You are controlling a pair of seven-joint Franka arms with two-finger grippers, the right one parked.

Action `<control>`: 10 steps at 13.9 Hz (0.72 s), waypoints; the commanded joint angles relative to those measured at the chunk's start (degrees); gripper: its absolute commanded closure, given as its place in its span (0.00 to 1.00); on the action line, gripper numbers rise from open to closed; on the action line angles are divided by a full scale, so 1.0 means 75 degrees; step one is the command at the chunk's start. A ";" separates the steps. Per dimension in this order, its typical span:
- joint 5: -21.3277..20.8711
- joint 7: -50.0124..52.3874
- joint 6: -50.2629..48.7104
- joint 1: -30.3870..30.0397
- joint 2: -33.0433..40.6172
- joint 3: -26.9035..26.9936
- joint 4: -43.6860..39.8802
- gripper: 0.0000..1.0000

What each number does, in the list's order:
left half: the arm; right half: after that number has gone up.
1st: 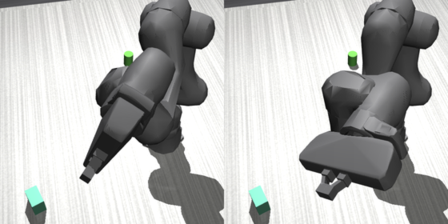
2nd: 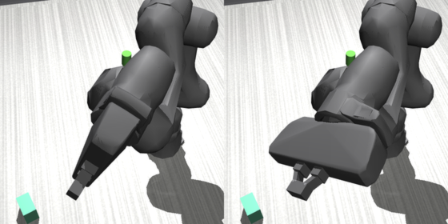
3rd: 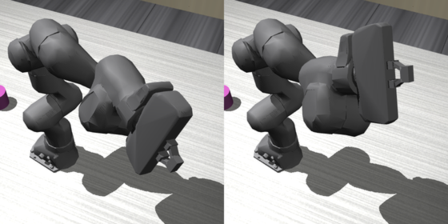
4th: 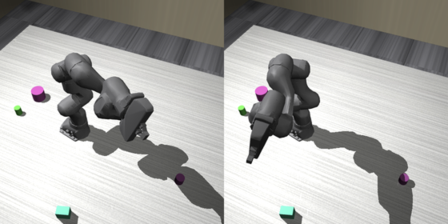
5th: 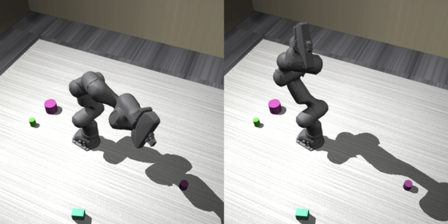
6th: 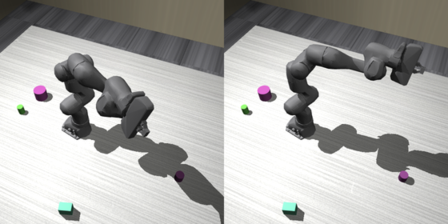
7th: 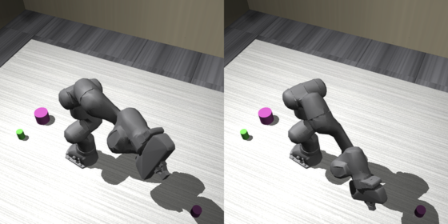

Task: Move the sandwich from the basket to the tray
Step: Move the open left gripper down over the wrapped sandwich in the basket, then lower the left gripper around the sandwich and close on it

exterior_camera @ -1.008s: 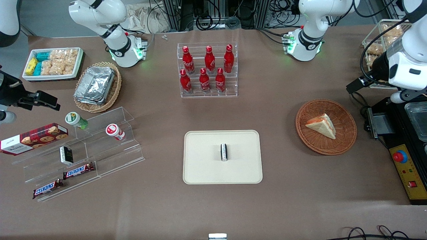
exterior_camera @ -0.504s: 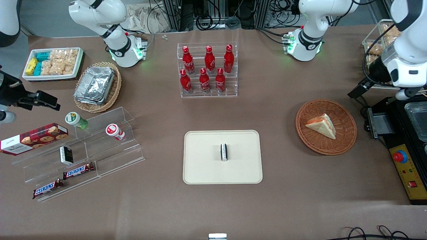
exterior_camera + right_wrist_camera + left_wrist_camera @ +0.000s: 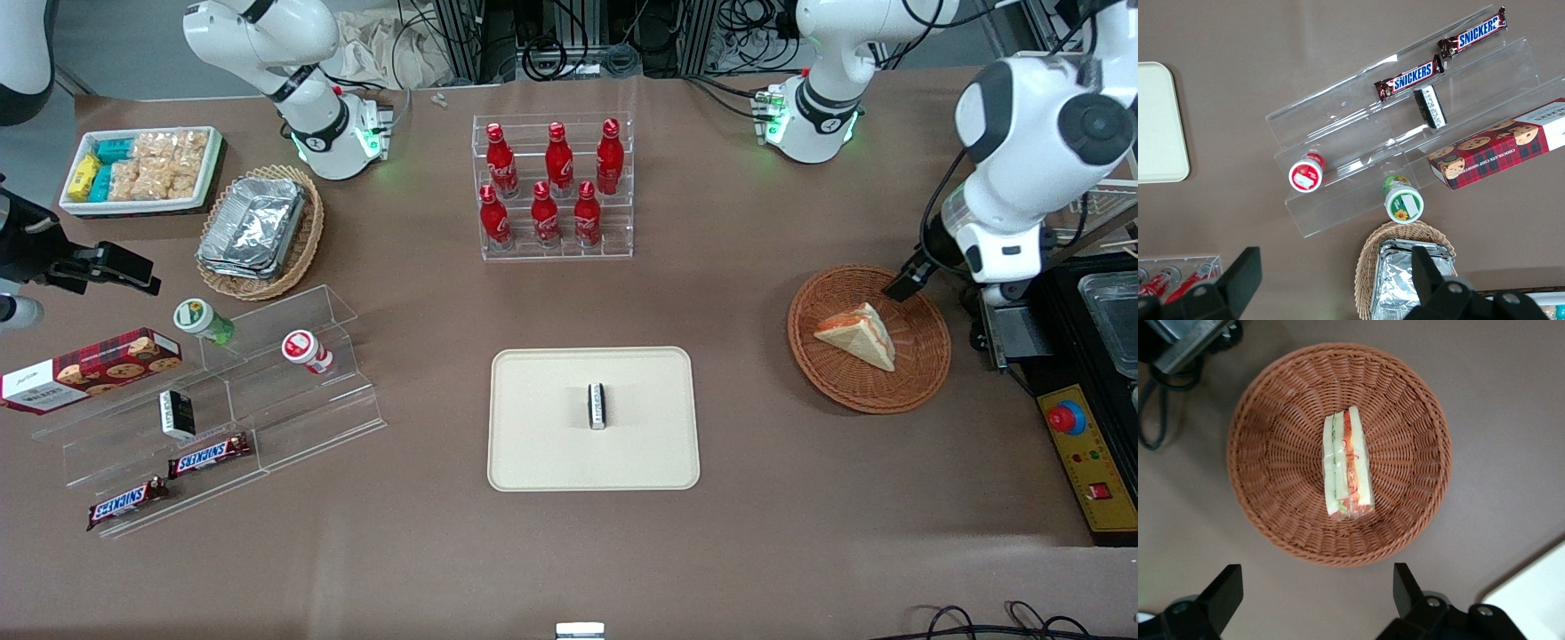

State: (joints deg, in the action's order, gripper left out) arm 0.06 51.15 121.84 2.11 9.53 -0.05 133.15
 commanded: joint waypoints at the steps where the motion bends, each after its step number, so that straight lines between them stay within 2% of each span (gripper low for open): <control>1: 0.0004 0.0187 0.1176 0.0000 -0.0273 0.0018 0.0748 0.00; 10: 0.0016 0.0222 0.3324 0.0000 -0.2336 0.0370 0.0961 0.00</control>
State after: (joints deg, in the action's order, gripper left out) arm 0.26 51.28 142.19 1.98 -6.17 2.48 138.99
